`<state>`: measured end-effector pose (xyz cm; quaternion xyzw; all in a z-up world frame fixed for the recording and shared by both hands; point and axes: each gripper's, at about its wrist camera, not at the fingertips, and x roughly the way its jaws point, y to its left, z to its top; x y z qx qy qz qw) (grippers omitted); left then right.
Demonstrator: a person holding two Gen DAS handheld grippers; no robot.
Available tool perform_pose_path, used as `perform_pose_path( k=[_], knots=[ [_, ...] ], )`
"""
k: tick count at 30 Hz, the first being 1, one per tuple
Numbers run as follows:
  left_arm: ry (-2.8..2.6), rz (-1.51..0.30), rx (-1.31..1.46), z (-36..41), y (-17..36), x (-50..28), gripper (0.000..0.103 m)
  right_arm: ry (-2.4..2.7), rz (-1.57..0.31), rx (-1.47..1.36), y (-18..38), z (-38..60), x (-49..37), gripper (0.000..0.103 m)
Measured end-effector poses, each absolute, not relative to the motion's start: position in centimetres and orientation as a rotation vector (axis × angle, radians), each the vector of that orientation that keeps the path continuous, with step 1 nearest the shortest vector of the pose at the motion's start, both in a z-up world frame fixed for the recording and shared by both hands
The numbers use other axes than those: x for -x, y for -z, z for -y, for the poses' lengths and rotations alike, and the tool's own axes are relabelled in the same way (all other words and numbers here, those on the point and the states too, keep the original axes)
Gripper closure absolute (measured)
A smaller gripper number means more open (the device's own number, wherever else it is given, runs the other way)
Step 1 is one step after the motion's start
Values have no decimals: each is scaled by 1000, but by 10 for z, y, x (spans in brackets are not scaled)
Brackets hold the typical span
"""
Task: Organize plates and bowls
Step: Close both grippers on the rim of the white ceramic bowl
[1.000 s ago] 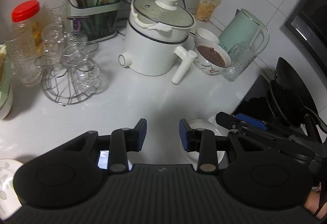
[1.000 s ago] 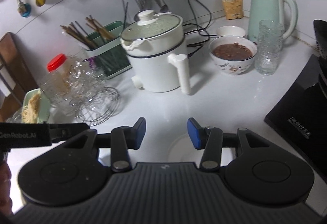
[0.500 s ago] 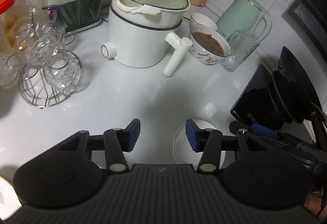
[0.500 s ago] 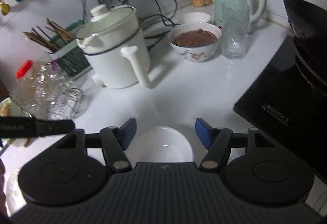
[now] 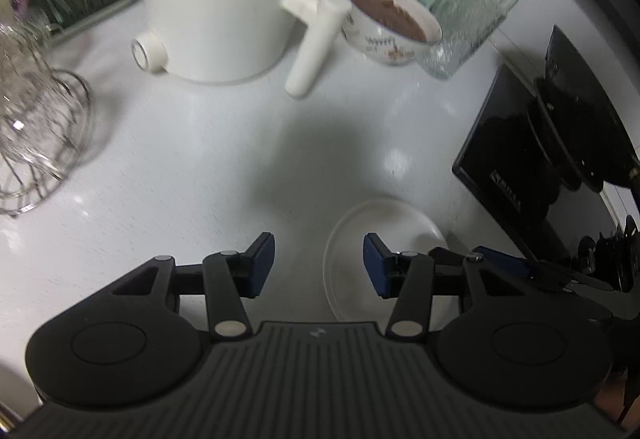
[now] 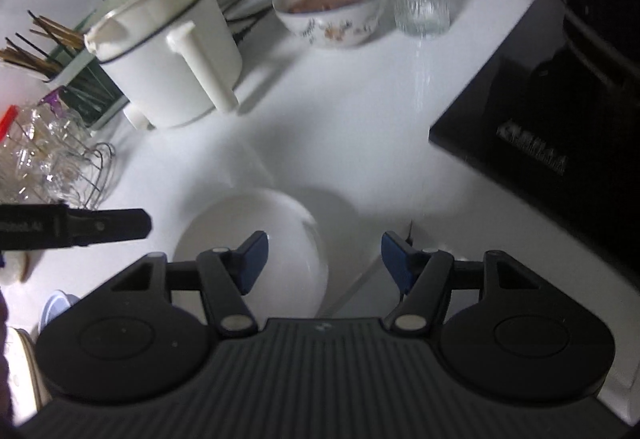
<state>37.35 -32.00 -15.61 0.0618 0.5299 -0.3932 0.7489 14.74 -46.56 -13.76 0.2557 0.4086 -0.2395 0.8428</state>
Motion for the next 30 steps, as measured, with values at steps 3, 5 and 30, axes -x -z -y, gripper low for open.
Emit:
perform_pose_path(
  k=[3, 5, 30],
  knots=[
    [869, -1195, -134, 323, 167, -373, 48, 495, -884, -559, 146, 464, -148, 40],
    [887, -1210, -133, 325, 173, -371, 50, 491, -893, -561, 149, 462, -149, 47],
    [917, -1217, -142, 325, 174, -350, 88, 445, -927, -591, 166, 454, -144, 84]
  ],
)
